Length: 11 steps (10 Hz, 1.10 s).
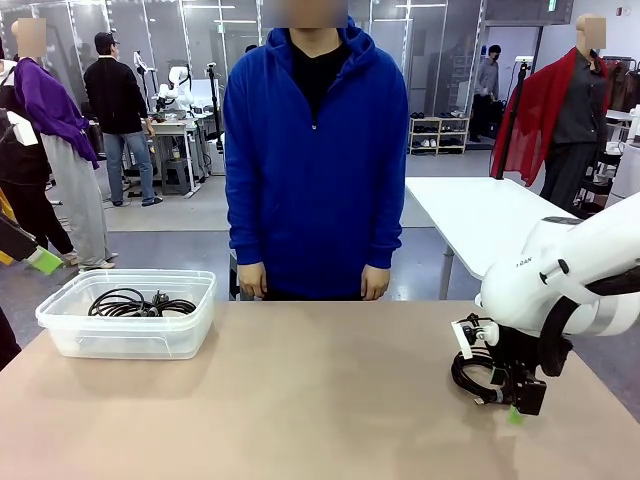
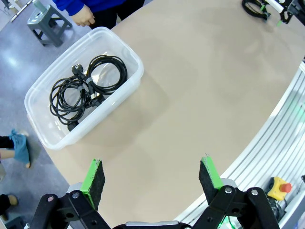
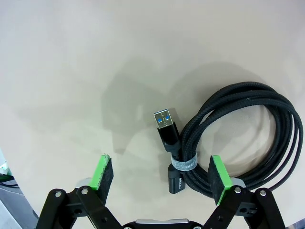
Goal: Organize and store the cables.
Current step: Place the USB Extension Cable into the Organizing box.
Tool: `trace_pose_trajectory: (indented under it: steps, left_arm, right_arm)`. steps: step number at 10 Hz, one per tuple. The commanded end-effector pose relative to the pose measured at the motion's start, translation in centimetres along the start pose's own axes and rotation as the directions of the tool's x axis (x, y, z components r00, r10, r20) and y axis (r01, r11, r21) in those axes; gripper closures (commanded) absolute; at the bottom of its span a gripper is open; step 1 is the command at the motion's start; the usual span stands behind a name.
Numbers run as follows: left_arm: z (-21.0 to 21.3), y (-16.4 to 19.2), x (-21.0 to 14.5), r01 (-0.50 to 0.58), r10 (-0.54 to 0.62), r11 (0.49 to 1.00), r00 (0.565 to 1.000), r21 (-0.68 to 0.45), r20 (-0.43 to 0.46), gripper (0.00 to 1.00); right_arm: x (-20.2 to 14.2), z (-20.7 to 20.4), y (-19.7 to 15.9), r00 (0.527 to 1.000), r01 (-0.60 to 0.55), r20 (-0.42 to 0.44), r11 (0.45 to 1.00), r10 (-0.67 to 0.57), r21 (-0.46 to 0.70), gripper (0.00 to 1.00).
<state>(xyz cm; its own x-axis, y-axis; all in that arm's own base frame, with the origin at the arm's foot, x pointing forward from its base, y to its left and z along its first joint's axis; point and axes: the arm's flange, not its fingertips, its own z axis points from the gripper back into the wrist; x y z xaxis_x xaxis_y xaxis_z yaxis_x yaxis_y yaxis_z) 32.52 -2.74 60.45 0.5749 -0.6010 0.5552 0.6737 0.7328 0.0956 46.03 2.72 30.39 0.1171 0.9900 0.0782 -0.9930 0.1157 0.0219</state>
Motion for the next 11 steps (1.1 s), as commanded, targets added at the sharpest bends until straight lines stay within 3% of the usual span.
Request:
trace_pose_trajectory:
  steps: [1,3,4,5,6,7,8,9,10,11]
  left_arm:
    - [0.2,-0.14,0.23,-0.006,0.006,1.0,1.0,0.008,-0.016,0.0]
    - [0.2,-0.14,0.23,-0.006,0.006,1.0,1.0,0.008,-0.016,0.0]
    - [0.2,-0.14,0.23,-0.006,0.006,1.0,1.0,0.008,-0.016,0.0]
    - [0.2,-0.14,0.23,-0.006,0.006,1.0,1.0,0.008,-0.016,0.0]
    - [0.2,-0.14,0.23,-0.006,0.006,1.0,1.0,0.008,-0.016,0.0]
    - [0.2,-0.14,0.23,-0.006,0.006,1.0,1.0,0.008,-0.016,0.0]
    - [0.2,-0.14,0.23,-0.006,0.006,1.0,1.0,0.008,-0.016,0.0]
    - [0.2,-0.14,0.23,-0.006,0.006,1.0,1.0,0.008,-0.016,0.0]
    - [0.2,-0.14,0.23,-0.006,0.006,1.0,1.0,0.008,-0.016,0.0]
    - [0.2,-0.14,0.23,-0.006,0.006,1.0,1.0,0.008,-0.016,0.0]
  right_arm:
    - [0.09,-0.42,-0.82,1.0,0.012,0.017,1.0,-0.012,-0.002,0.0]
    - [0.11,-0.57,-0.83,1.0,0.016,0.017,1.0,-0.016,0.006,0.03]
    - [0.13,-0.54,-0.87,1.0,0.022,0.016,1.0,-0.022,0.009,0.19]
    - [0.23,-0.51,-0.87,1.0,0.024,0.016,1.0,-0.024,0.013,0.22]
    - [0.28,-0.51,-0.91,1.0,0.024,0.011,1.0,-0.024,0.009,0.38]
    - [0.31,-0.52,-0.96,1.0,0.027,0.009,1.0,-0.027,0.01,0.42]
    - [0.36,-0.54,-0.96,1.0,0.027,0.008,1.0,-0.027,0.012,0.57]
    - [0.37,-0.49,-0.93,1.0,0.027,0.006,1.0,-0.027,0.011,0.61]
    - [0.37,-0.33,-0.94,1.0,0.027,0.006,1.0,-0.027,0.009,0.76]
    - [0.42,-0.11,-0.99,1.0,0.029,0.0,1.0,-0.029,0.005,0.8]
